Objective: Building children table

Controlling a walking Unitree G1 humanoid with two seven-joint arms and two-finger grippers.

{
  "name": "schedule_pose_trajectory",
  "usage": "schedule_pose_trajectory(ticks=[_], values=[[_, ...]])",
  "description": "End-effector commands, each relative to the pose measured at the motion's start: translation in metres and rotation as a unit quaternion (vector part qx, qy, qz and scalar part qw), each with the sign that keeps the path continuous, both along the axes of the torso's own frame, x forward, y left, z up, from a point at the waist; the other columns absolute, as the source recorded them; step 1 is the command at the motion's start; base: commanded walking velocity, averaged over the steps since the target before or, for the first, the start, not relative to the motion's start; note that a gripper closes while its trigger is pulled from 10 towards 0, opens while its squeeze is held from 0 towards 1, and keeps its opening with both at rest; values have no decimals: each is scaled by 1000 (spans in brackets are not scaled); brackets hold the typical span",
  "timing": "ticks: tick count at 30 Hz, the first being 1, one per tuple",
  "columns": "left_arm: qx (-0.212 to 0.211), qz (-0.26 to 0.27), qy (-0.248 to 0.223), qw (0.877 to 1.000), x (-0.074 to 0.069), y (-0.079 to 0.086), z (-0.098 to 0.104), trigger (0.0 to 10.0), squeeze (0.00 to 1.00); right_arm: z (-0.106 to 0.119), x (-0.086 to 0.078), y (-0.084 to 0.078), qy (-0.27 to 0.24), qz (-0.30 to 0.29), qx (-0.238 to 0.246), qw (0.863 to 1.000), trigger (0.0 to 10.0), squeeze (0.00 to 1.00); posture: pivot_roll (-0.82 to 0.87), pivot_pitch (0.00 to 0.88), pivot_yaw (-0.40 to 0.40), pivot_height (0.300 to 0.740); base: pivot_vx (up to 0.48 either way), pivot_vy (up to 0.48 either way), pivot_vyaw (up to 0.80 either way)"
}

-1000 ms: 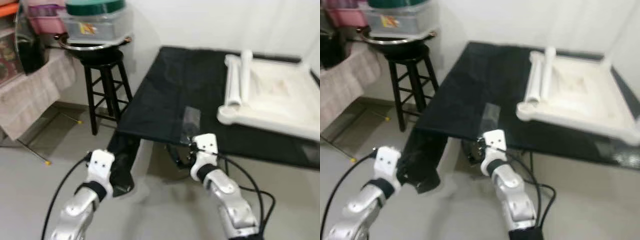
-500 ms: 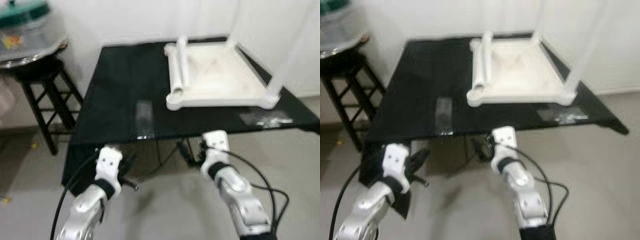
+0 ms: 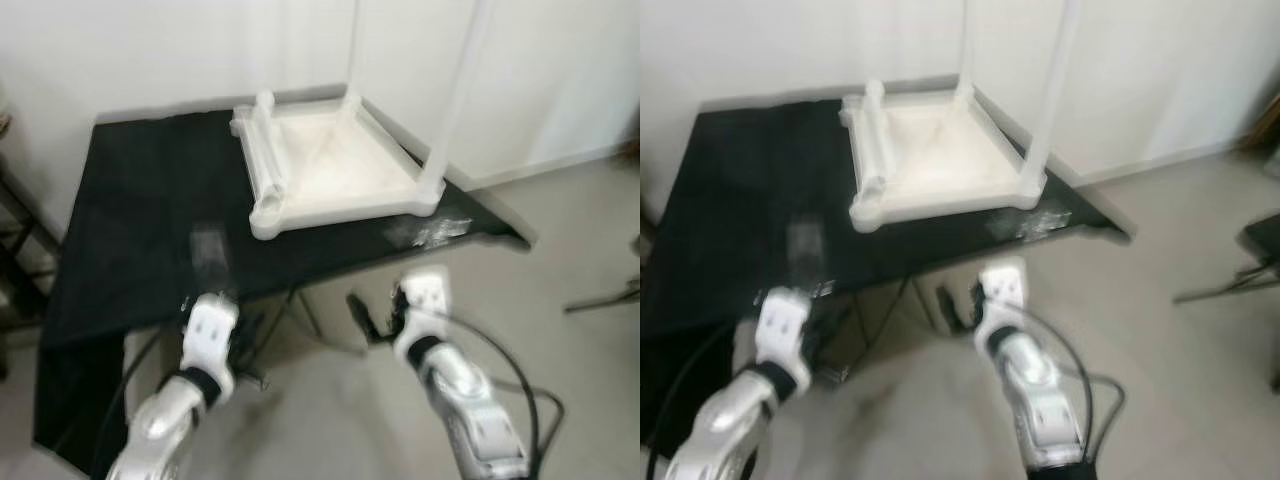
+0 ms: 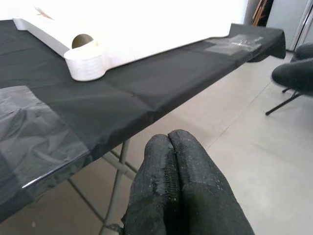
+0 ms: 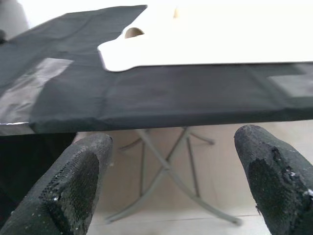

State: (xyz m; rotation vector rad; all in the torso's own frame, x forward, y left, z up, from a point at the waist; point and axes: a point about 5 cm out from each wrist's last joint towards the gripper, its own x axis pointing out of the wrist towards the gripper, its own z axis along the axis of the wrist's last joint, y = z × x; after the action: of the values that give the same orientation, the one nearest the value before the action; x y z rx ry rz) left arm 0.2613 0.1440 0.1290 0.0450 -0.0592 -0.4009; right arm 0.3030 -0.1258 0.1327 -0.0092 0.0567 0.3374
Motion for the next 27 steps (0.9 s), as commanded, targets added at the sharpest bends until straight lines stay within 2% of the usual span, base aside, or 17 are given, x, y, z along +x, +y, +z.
schedule_pose_trajectory(ticks=[1,14,19,20,21,26,27], values=[[15,1,11,1000,-1,3,-5,10000,0,-1,0,0,-1,0,4,1000,10000,0,-47,97,36,740,0,-461,0],[12,1,12,1000,-1,3,-5,10000,0,0,1,0,-2,2,4,1000,10000,0,-47,103,34,740,0,-465,0],[0,13,14,1000,1,5,-4,10000,0,0,1,0,-4,2,4,1000,10000,0,-48,103,33,740,0,0,0],[-6,36,9,999,5,10,-2,10000,0,1,1,-1,-6,1,1,1000,10000,0,-50,103,30,740,0,0,0],[-6,36,9,999,5,10,-2,10000,0,1,1,-1,-6,1,1,1000,10000,0,-50,103,30,740,0,0,0],[5,75,-3,997,11,17,2,10000,0,2,2,-2,-10,1,-4,1000,10000,0,-57,105,25,740,0,0,0],[19,91,-9,996,12,20,2,10000,0,4,3,-6,-11,-11,-7,1000,10000,0,-78,114,26,740,0,0,0]])
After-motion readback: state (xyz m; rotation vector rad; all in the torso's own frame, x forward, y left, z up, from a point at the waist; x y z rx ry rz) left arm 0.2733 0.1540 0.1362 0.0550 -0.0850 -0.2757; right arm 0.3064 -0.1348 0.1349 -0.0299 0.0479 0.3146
